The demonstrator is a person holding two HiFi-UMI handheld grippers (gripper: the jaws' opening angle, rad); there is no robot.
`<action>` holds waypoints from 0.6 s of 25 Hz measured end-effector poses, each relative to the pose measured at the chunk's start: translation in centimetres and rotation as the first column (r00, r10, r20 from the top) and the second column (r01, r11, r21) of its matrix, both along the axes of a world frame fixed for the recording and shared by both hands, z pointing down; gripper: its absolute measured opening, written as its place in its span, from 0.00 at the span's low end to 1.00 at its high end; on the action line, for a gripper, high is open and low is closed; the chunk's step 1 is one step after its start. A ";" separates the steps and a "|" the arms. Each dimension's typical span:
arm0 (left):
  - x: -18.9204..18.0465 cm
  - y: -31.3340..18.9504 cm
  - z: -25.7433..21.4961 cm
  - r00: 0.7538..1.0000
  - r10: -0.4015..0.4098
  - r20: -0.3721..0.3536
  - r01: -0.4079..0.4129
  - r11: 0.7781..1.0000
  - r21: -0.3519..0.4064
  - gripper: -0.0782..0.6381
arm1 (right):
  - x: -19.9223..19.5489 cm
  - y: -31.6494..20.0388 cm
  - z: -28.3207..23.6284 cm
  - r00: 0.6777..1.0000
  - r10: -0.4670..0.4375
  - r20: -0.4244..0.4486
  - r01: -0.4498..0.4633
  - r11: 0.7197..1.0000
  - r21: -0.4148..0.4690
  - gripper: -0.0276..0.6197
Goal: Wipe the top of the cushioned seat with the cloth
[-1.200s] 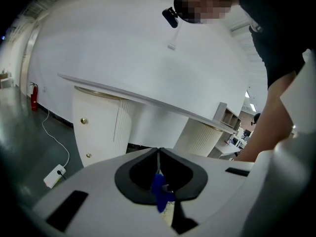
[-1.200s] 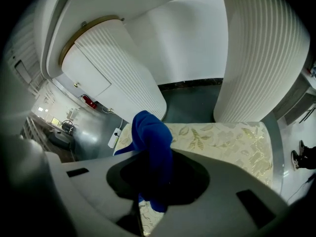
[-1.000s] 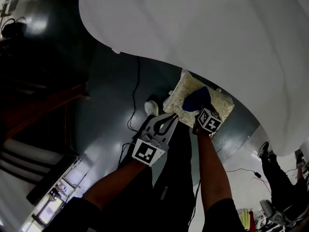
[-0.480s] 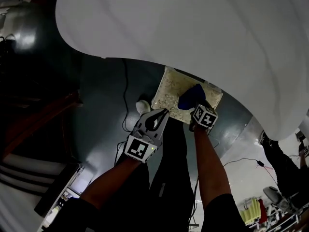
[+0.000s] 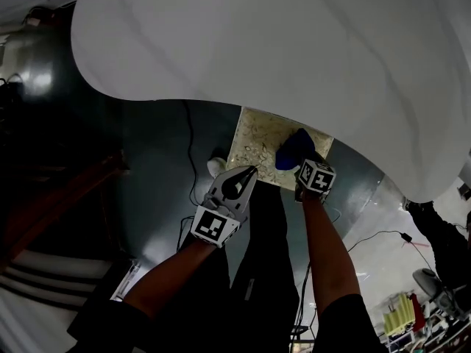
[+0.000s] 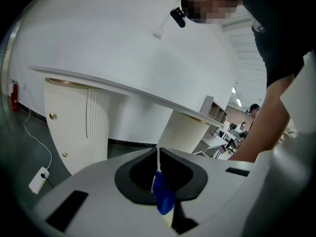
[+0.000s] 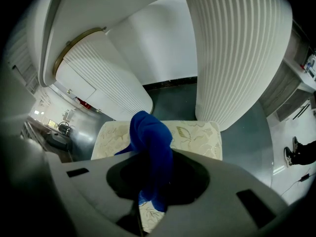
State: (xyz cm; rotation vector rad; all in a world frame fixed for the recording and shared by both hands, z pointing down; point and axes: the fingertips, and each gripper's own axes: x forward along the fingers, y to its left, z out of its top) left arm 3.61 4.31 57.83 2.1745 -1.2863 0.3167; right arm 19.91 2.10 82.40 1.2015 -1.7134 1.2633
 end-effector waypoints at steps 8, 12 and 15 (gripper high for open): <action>1.2 -0.3 0.2 1.000 0.028 -0.002 -0.028 1.000 -0.007 0.15 | 3.0 0.2 0.5 0.999 0.034 -0.014 -0.034 0.999 0.001 0.19; 1.5 -0.2 -0.1 0.999 0.037 -0.002 -0.037 0.999 -0.003 0.15 | 4.4 0.5 0.5 0.999 0.040 -0.018 -0.039 0.999 0.005 0.19; 1.7 -0.3 -0.2 0.999 0.039 -0.005 -0.039 0.999 -0.001 0.15 | 5.5 0.4 0.4 0.999 0.040 -0.030 -0.040 0.999 0.009 0.19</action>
